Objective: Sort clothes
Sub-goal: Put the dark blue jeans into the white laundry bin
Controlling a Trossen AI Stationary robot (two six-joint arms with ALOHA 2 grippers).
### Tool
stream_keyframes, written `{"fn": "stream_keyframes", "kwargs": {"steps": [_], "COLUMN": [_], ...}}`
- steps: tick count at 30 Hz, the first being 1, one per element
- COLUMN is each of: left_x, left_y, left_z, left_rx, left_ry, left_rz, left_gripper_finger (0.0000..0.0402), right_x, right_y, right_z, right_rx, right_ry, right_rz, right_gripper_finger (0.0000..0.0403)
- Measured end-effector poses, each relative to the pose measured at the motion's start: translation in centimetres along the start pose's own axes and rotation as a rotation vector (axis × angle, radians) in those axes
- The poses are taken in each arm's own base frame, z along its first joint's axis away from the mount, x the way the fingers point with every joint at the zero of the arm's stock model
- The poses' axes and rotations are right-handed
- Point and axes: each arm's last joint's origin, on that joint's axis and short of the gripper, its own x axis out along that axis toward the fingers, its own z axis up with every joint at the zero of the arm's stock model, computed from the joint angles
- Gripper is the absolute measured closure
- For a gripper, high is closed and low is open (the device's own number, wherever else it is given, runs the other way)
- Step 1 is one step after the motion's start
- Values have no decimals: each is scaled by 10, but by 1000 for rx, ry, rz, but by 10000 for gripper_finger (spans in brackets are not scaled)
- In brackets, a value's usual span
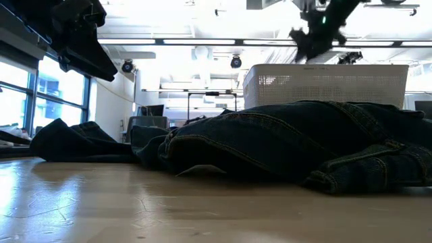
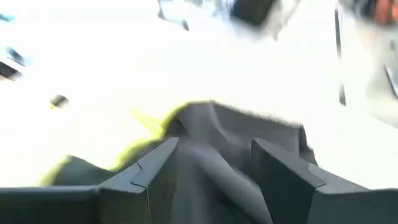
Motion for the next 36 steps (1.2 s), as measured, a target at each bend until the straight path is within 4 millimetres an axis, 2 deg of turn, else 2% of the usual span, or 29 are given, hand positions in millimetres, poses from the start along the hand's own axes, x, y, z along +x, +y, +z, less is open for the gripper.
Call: {"fn": "stream_keyframes", "kwargs": {"steps": [4, 8, 14, 20, 25, 31, 33, 36], "left_x": [0, 0, 0, 0, 0, 0, 0, 0], "left_y": [0, 0, 0, -2, -2, -2, -2, -1], "left_z": [0, 0, 0, 2, 2, 2, 2, 2], "left_rx": [0, 0, 16, 34, 37, 43, 41, 37], "left_ry": [-1, -8, -9, -28, -28, -27, -28, -28], "left_rz": [0, 8, 8, -4, -3, -4, -4, -4], "left_gripper_finger": [257, 257, 257, 257, 257, 257, 257, 257], "right_x": [-41, -72, -114, -150, -166, -175, -178, -181], "right_y": [26, 61, 113, 152, 171, 181, 182, 182], "right_z": [-2, -16, -34, -47, -58, -64, -62, -58], "right_rx": [-41, -96, -210, -260, -349, -461, -446, -307], "right_ry": [-160, -274, -412, -541, -608, -668, -689, -666], "right_rz": [112, 226, 335, 431, 565, 949, 1037, 1121], "right_gripper_finger": [206, 206, 206, 206, 206, 206, 206, 206]}}
